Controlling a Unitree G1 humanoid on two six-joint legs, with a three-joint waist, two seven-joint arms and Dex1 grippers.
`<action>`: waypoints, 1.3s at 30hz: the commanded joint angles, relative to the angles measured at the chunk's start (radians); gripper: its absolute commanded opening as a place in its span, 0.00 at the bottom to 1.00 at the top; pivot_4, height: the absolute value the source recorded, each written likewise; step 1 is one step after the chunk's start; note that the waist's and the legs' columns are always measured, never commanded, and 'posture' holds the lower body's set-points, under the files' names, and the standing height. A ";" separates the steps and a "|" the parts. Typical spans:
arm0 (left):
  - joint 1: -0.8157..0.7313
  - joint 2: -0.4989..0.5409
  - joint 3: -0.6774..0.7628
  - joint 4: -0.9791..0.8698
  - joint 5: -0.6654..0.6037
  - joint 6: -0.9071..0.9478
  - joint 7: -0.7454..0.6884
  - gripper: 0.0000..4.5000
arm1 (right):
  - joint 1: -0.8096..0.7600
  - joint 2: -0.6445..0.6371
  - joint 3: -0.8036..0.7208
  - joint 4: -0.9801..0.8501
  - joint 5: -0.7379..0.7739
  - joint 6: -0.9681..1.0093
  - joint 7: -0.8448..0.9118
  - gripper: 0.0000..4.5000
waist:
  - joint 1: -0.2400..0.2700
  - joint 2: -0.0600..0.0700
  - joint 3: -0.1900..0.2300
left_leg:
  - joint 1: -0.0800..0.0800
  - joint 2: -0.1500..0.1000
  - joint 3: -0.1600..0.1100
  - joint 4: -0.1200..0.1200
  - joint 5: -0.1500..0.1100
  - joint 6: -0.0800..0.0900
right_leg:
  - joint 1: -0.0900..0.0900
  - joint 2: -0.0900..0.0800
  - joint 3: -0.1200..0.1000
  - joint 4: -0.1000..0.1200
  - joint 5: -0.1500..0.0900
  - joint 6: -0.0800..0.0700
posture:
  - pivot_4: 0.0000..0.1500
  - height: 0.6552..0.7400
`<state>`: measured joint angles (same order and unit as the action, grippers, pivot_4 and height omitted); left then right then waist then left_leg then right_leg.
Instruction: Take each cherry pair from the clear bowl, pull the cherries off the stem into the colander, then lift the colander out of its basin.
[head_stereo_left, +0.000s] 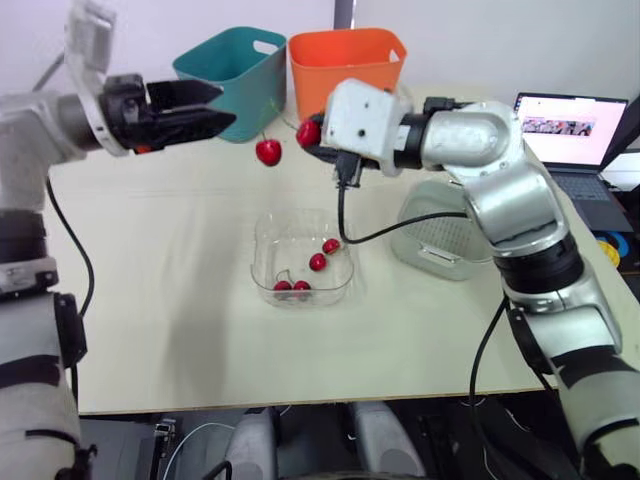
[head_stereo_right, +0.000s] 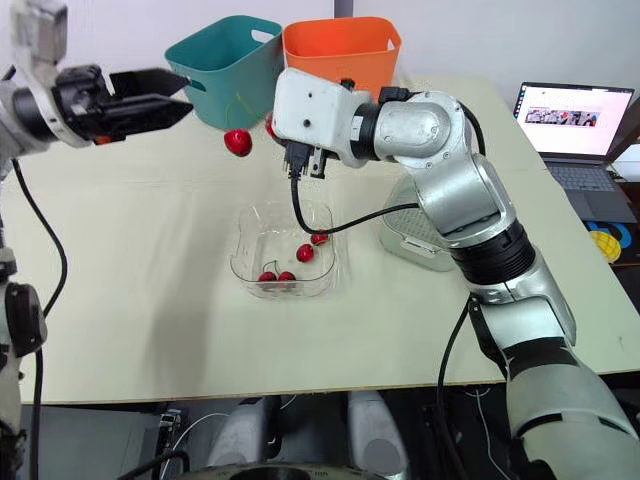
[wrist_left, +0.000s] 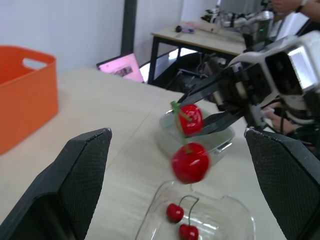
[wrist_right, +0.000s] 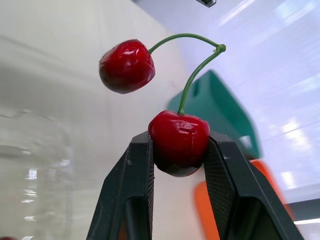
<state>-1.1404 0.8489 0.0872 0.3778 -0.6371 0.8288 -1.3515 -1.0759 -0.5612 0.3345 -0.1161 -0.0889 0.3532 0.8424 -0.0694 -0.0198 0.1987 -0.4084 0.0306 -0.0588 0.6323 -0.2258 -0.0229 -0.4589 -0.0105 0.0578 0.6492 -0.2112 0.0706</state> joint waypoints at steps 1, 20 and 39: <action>-0.077 -0.001 -0.041 0.054 0.043 -0.032 -0.060 1.00 | -0.027 -0.003 -0.029 0.002 -0.051 -0.064 -0.040 0.27 | 0.000 0.000 0.000 | 0.000 0.000 0.000 0.000 0.000 0.000 | 0.000 0.000 0.000 0.000 0.000 0.000 | 1.00 1.00; -0.262 -0.190 -0.067 0.353 0.171 -0.130 -0.078 0.64 | -0.025 0.032 -0.022 0.012 -0.166 -0.114 -0.064 0.27 | 0.000 0.000 0.000 | 0.000 0.000 0.000 0.000 0.000 0.000 | -0.001 0.000 0.000 0.001 0.000 0.000 | 1.00 1.00; -0.268 -0.220 -0.038 0.389 0.179 -0.139 -0.074 0.64 | -0.014 0.039 -0.020 -0.016 -0.173 -0.084 -0.058 0.27 | 0.000 0.000 0.000 | 0.000 0.000 0.000 0.000 0.000 0.000 | -0.001 0.000 0.000 0.001 0.001 -0.002 | 1.00 1.00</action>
<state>-1.3723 0.6230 0.0221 0.7753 -0.4578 0.7059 -1.4242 -1.0766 -0.5274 0.3409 -0.0854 -0.2546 0.2768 0.7890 -0.0699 -0.0198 0.1987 -0.4085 0.0304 -0.0587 0.6319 -0.2253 -0.0233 -0.4597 -0.0105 0.0583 0.6498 -0.2099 0.0683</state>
